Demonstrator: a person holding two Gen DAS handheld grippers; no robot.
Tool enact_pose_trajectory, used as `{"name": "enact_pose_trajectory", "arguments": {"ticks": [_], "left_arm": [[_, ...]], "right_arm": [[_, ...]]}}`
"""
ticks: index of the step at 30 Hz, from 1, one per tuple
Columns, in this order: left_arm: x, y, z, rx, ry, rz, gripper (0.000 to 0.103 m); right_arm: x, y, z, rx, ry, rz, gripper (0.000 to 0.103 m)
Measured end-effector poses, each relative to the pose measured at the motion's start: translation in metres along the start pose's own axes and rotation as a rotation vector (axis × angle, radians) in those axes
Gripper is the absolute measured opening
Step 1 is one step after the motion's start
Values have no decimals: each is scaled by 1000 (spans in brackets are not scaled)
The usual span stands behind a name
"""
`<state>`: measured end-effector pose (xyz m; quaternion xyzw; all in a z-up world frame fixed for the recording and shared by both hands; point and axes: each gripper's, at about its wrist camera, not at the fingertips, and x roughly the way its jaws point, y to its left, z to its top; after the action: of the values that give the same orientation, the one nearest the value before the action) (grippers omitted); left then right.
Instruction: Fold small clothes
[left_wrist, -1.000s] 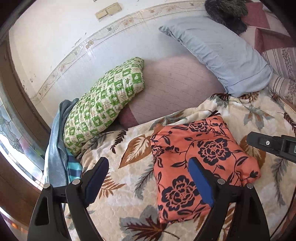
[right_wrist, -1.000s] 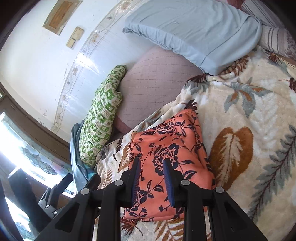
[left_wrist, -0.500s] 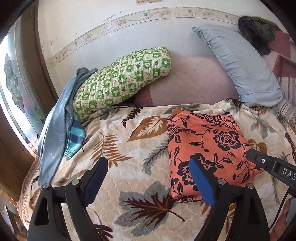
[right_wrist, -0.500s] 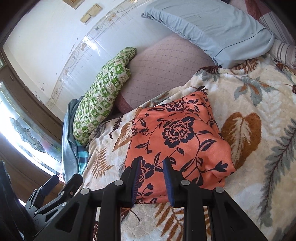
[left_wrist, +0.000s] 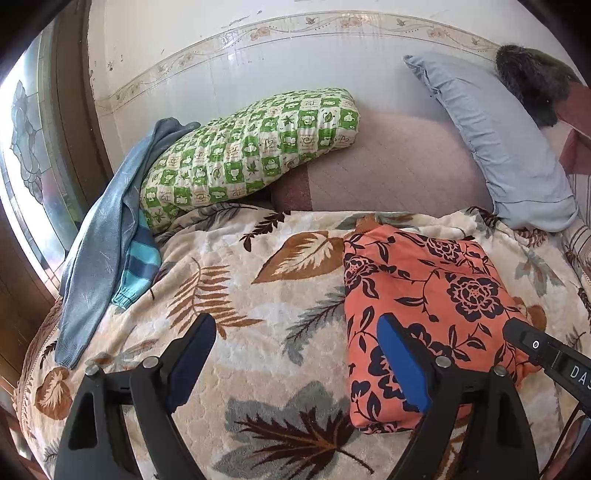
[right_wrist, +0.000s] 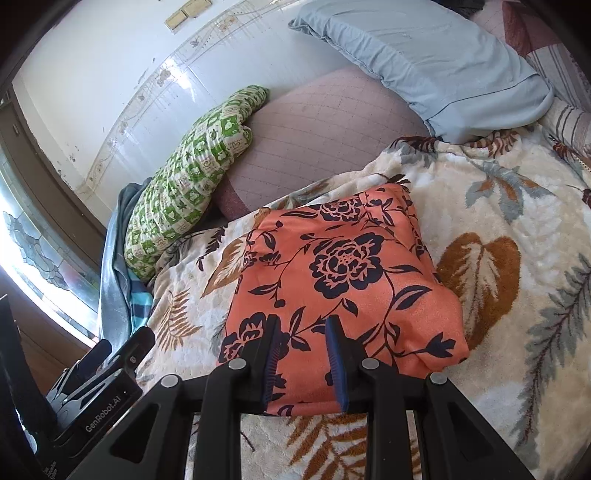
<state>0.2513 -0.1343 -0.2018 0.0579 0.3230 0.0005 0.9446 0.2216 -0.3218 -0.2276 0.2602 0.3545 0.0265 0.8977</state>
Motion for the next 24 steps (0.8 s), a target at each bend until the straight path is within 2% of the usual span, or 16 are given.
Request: {"name": "enact_pose_trajectory", "arguments": {"ticks": [10,14,18,21,24], "left_arm": [[43,-6,3,21,41,-8,89],[69,-3,-5,0,117,-16,89],[103,-8,-26,39,255,4,89],[108,-1,-31,5,285,-4,89],[105,8,-27,-23,292,-7,89]], "right_arm": [[37,-12,17,30,35,-34,28],[56,-23,14,45,92,-88,28],[68,-27,8,18,147,-123,27],[66,-23,6,-15,152,-139,27],[54,-23,7,-10,115,-114,27]]}}
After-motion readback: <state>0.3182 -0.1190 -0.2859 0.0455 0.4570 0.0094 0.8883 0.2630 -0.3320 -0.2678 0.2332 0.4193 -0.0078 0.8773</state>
